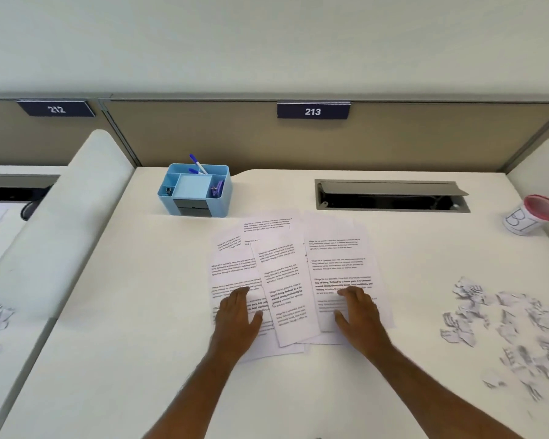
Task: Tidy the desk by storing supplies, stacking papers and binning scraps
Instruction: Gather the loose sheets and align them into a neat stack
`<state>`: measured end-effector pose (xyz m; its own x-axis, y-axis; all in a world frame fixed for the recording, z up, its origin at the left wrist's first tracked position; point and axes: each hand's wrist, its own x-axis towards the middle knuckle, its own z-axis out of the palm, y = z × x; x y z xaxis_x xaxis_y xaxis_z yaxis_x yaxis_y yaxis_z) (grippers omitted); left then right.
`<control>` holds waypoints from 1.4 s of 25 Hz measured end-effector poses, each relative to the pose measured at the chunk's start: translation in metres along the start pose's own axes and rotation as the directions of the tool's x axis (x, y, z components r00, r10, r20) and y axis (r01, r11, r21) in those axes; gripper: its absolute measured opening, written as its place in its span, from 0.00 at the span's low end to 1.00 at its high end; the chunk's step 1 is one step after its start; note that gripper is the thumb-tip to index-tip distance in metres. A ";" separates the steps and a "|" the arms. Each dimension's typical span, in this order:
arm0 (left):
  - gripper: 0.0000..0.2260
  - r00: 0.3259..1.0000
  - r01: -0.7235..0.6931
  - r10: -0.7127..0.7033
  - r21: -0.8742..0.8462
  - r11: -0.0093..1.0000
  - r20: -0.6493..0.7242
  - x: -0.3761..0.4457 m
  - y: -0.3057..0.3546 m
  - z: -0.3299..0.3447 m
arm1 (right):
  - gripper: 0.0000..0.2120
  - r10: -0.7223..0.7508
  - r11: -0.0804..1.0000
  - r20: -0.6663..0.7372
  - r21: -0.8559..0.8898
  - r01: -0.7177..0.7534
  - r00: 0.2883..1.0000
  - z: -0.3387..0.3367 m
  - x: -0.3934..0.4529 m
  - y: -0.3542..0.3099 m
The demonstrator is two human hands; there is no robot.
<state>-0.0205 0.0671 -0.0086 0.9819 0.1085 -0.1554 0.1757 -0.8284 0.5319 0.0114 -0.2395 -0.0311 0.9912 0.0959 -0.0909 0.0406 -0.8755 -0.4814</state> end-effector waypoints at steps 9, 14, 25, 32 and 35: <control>0.26 0.951 0.292 -0.177 -0.543 0.787 0.255 0.003 0.116 0.039 | 0.34 0.260 0.965 0.053 0.020 -0.261 0.964 -0.038 0.014 0.060; 0.28 0.904 0.427 -0.322 -0.566 0.705 0.282 0.012 0.143 0.054 | 0.43 0.318 0.948 0.113 -0.049 -0.315 0.941 -0.045 0.027 0.072; 0.21 0.835 0.545 -0.414 -0.647 0.533 0.363 0.026 0.155 0.063 | 0.47 0.228 0.967 0.163 -0.149 -0.205 0.960 -0.033 0.021 0.060; 0.02 0.775 0.607 -0.491 -0.684 0.405 0.397 0.037 0.157 0.063 | 0.49 0.232 0.964 0.170 -0.168 -0.204 0.958 -0.035 0.022 0.061; 0.06 0.764 0.628 -0.474 -0.673 0.391 0.437 0.045 0.161 0.067 | 0.49 0.238 0.962 0.176 -0.175 -0.208 0.955 -0.034 0.021 0.062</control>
<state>0.0471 -0.0986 0.0143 0.6358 0.2356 -0.7350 0.7328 0.1146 0.6707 0.0391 -0.3080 -0.0333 0.9343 -0.0333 -0.3548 -0.1446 -0.9454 -0.2920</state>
